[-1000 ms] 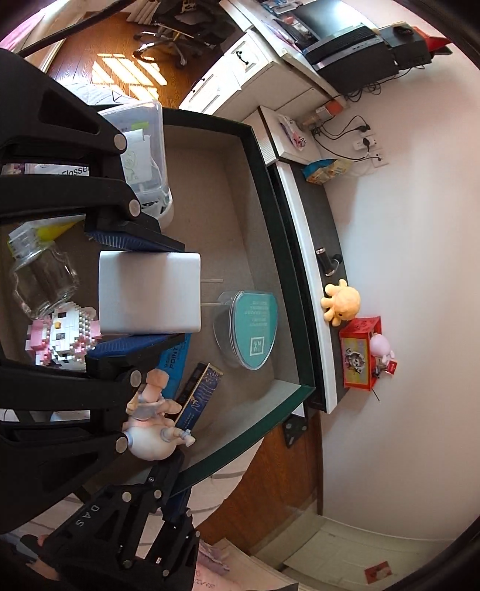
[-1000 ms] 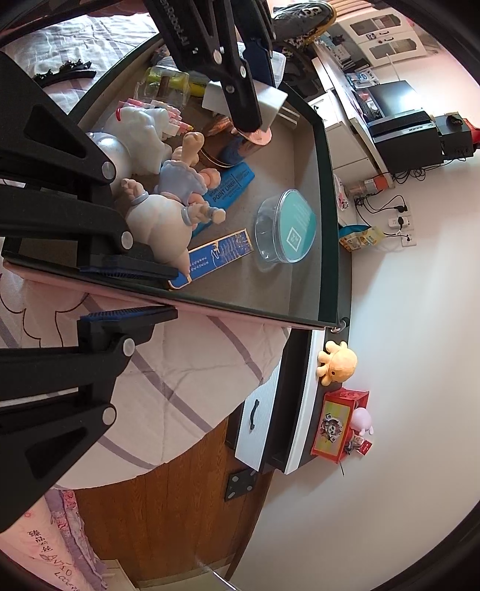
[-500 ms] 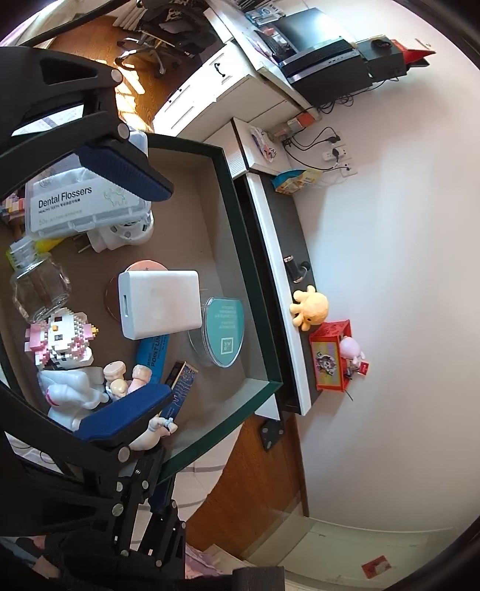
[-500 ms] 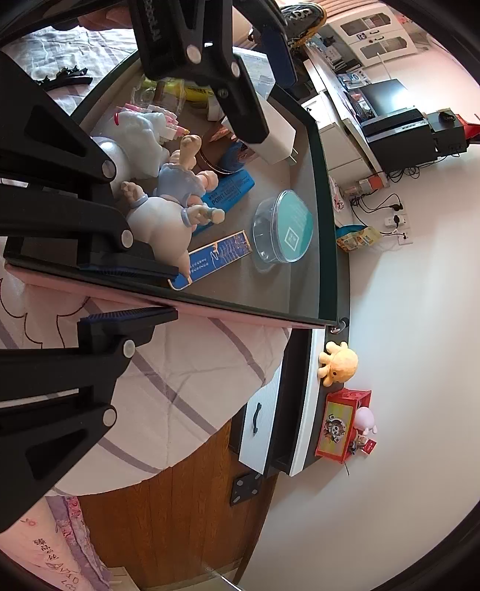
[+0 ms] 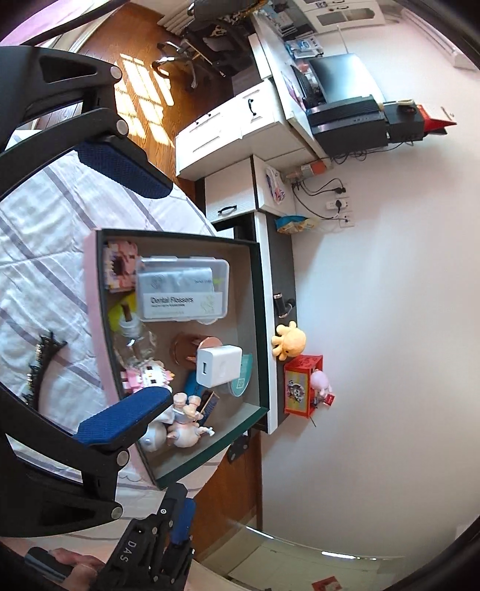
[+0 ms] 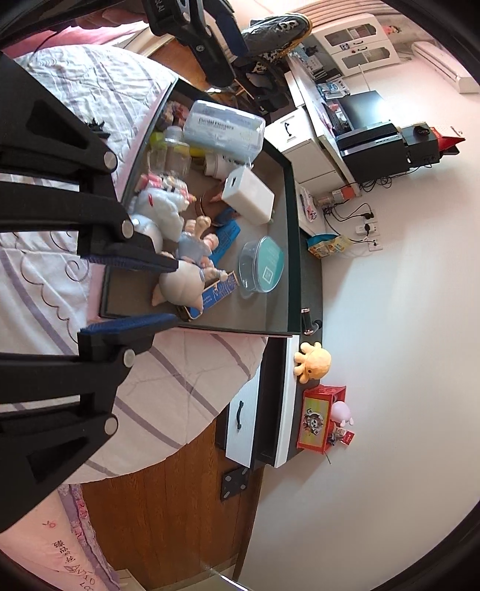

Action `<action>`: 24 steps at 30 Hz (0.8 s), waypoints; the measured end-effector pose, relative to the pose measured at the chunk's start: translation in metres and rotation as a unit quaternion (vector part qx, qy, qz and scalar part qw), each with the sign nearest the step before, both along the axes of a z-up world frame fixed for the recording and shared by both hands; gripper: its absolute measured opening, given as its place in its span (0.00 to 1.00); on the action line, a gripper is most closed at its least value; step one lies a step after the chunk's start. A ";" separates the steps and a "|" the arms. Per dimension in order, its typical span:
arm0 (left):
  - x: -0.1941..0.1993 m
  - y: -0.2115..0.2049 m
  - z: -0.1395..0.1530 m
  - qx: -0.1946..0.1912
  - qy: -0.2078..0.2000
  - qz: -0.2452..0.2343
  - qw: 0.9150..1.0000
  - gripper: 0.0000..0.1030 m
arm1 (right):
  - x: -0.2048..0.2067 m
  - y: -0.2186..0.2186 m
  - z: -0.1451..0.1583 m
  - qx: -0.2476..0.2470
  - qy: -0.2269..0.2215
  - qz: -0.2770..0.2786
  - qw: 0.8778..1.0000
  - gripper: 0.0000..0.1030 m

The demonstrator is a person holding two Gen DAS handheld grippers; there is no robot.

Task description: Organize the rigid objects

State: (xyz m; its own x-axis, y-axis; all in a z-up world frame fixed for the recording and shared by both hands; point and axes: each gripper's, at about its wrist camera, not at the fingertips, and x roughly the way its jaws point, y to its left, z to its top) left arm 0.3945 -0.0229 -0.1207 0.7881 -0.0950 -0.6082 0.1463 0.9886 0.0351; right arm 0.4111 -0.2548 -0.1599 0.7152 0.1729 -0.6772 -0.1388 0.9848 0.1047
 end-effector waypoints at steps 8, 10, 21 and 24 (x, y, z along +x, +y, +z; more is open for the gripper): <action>-0.107 0.028 0.011 -0.006 -0.050 0.029 0.998 1.00 | -0.113 0.045 0.031 0.003 -0.083 0.006 0.997 0.77; -0.131 0.033 0.012 -0.011 -0.060 0.031 0.998 1.00 | -0.138 0.053 0.036 0.006 -0.100 0.007 0.995 0.79; -0.192 0.047 0.013 -0.019 -0.075 0.032 0.996 1.00 | -0.199 0.079 0.041 -0.009 -0.119 0.015 0.993 0.81; -0.189 0.050 0.011 -0.014 -0.070 0.037 0.997 1.00 | -0.196 0.081 0.039 -0.010 -0.114 0.018 0.993 0.81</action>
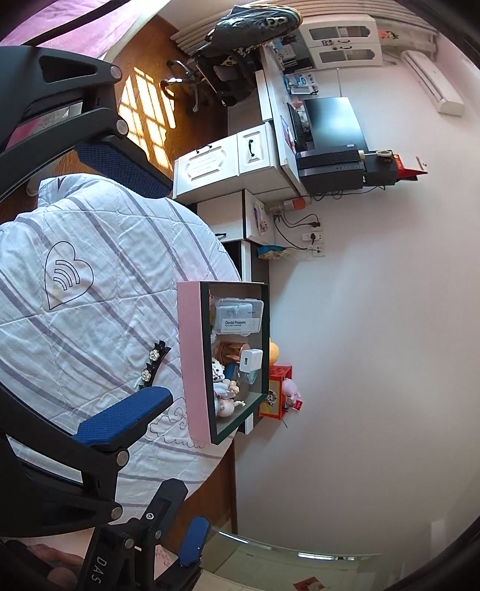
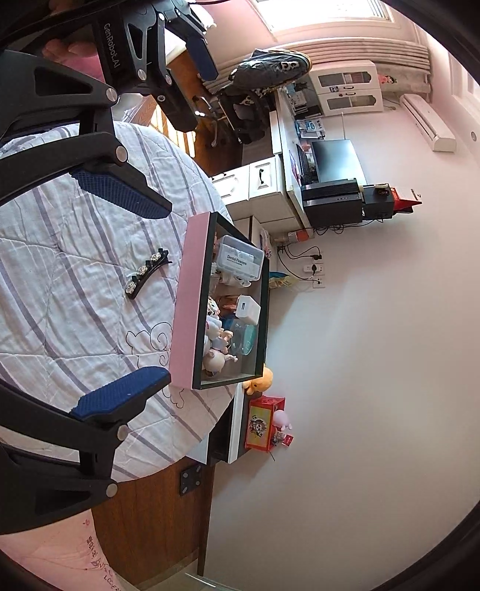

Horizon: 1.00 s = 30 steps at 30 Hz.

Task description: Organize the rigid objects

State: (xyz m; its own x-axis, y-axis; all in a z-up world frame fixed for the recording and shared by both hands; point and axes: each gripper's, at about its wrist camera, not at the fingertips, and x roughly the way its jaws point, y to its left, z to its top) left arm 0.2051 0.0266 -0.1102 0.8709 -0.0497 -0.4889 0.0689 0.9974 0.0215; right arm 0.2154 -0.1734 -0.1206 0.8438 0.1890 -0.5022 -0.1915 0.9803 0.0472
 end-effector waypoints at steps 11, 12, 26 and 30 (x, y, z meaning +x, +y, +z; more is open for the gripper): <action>0.044 0.016 -0.031 0.005 0.044 0.017 0.999 1.00 | 0.055 0.013 -0.046 -0.038 0.062 0.015 0.997 0.81; 0.050 0.018 -0.034 0.005 0.047 0.017 0.999 1.00 | 0.064 0.017 -0.053 -0.043 0.072 0.021 0.996 0.81; 0.182 0.025 -0.049 0.052 0.102 0.029 0.993 1.00 | 0.154 0.049 -0.127 -0.075 0.181 0.138 0.971 0.59; 0.217 0.015 -0.057 0.060 0.123 0.020 0.990 1.00 | 0.149 0.035 -0.124 -0.079 0.175 0.150 0.970 0.24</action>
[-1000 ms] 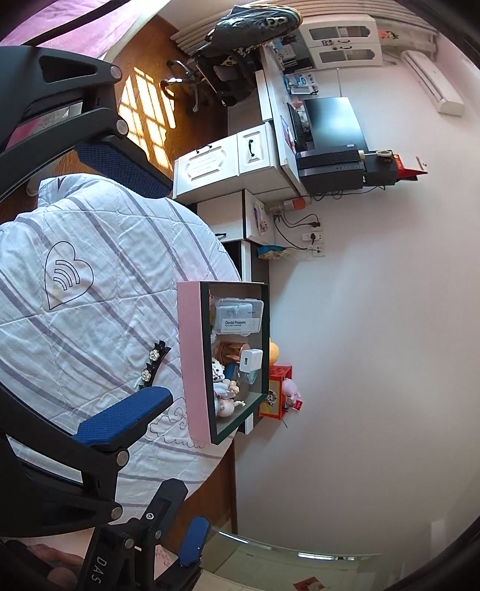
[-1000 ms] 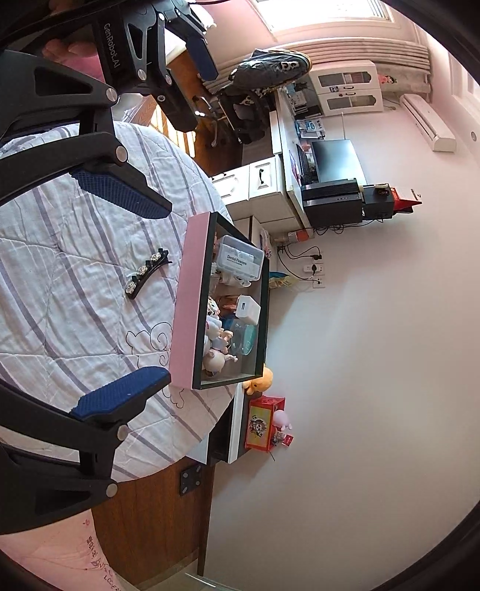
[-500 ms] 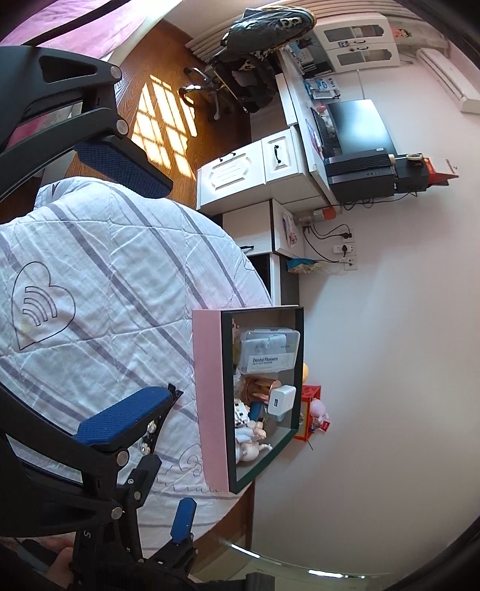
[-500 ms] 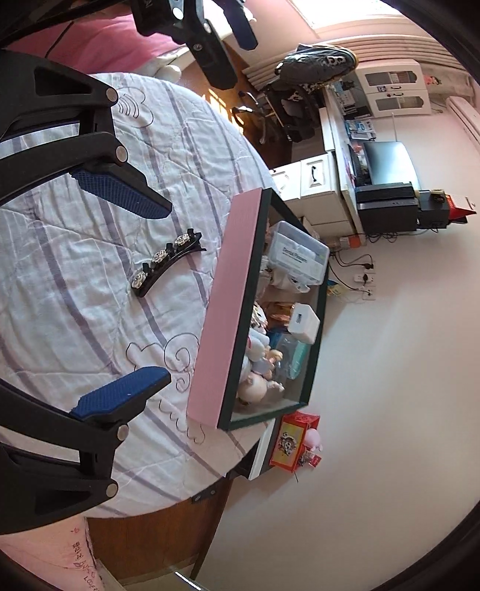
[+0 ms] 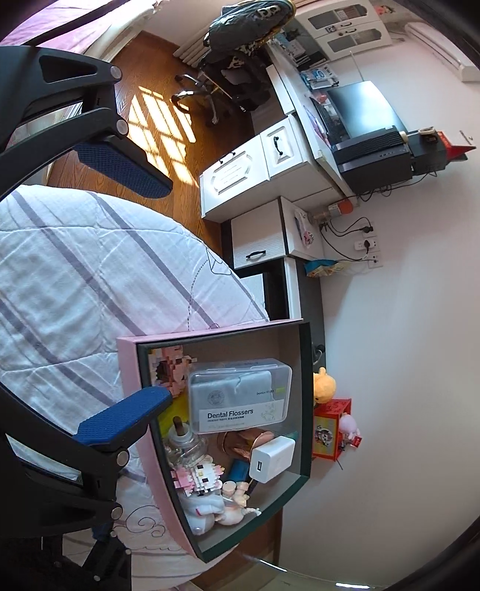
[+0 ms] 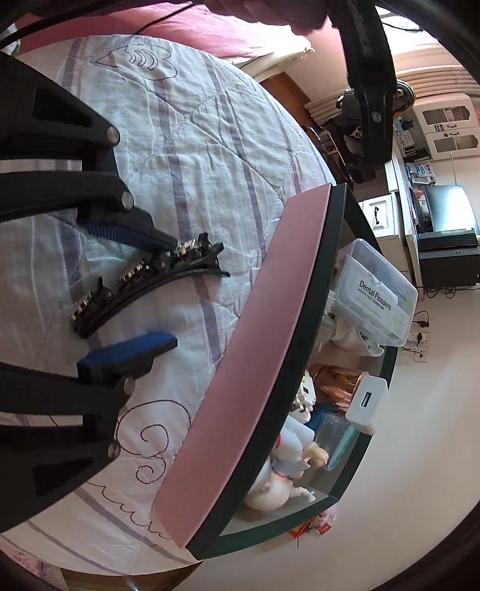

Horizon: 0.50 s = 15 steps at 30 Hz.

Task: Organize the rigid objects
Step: 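Grip the pink box wall with the left tool while the right tool grasps the black hair clip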

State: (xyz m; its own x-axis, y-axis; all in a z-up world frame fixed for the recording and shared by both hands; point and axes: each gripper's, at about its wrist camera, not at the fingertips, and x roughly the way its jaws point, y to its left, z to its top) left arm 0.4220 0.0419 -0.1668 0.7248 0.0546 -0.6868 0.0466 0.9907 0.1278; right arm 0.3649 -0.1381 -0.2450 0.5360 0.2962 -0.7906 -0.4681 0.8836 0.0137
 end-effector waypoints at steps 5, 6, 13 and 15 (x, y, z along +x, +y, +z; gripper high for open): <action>0.032 -0.010 -0.015 0.001 0.026 0.001 1.000 1.00 | -0.018 -0.035 0.001 -0.016 -0.006 -0.010 1.000 0.19; 0.037 -0.011 -0.019 0.006 0.032 0.005 0.999 1.00 | -0.023 -0.044 0.001 -0.019 -0.007 -0.016 1.000 0.19; 0.064 -0.017 -0.043 -0.016 0.082 0.000 0.996 0.58 | -0.040 -0.117 0.002 -0.022 -0.009 -0.085 0.996 0.19; 0.071 -0.021 -0.049 -0.005 0.095 0.003 0.995 0.29 | -0.040 -0.128 0.005 -0.020 -0.012 -0.105 0.994 0.19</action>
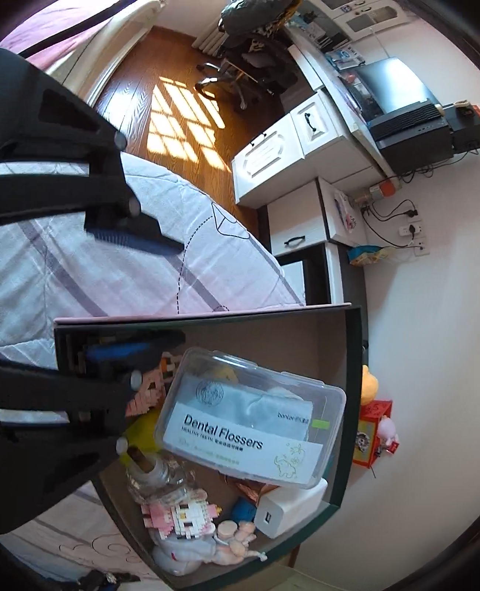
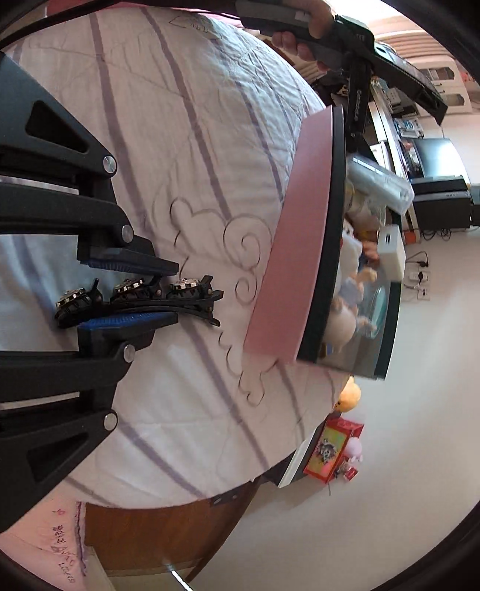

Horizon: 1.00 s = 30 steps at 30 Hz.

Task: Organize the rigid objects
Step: 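Grip the pink box wall with the left tool while the right tool grasps the black hair clip, then lower the hair clip into the pink box with the right tool while the left tool holds the box wall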

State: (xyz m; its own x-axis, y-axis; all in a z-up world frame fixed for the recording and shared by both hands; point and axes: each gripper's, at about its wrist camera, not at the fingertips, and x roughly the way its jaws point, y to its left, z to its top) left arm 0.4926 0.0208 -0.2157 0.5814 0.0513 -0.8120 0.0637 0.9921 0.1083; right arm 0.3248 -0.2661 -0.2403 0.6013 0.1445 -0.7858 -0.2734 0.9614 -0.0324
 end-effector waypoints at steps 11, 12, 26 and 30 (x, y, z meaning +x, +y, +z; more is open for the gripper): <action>0.009 -0.010 -0.008 -0.016 0.014 -0.016 1.000 0.06 | 0.059 -0.043 -0.002 0.007 -0.002 -0.053 0.999 0.19; 0.008 -0.011 -0.008 -0.016 0.014 -0.017 1.000 0.06 | 0.066 -0.043 -0.002 0.010 -0.003 -0.055 0.998 0.19; 0.011 -0.008 -0.008 -0.022 0.014 -0.017 1.000 0.06 | 0.101 -0.040 0.047 0.002 -0.056 -0.071 0.996 0.19; 0.010 -0.007 -0.008 -0.021 0.014 -0.018 1.000 0.06 | 0.120 -0.021 0.080 -0.002 -0.083 -0.057 0.995 0.19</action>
State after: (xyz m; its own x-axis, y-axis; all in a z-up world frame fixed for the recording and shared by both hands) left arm 0.5031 0.0136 -0.2236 0.5590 -0.0041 -0.8292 0.1012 0.9928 0.0634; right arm 0.4447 -0.2872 -0.1602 0.7355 0.0652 -0.6744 -0.1539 0.9854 -0.0726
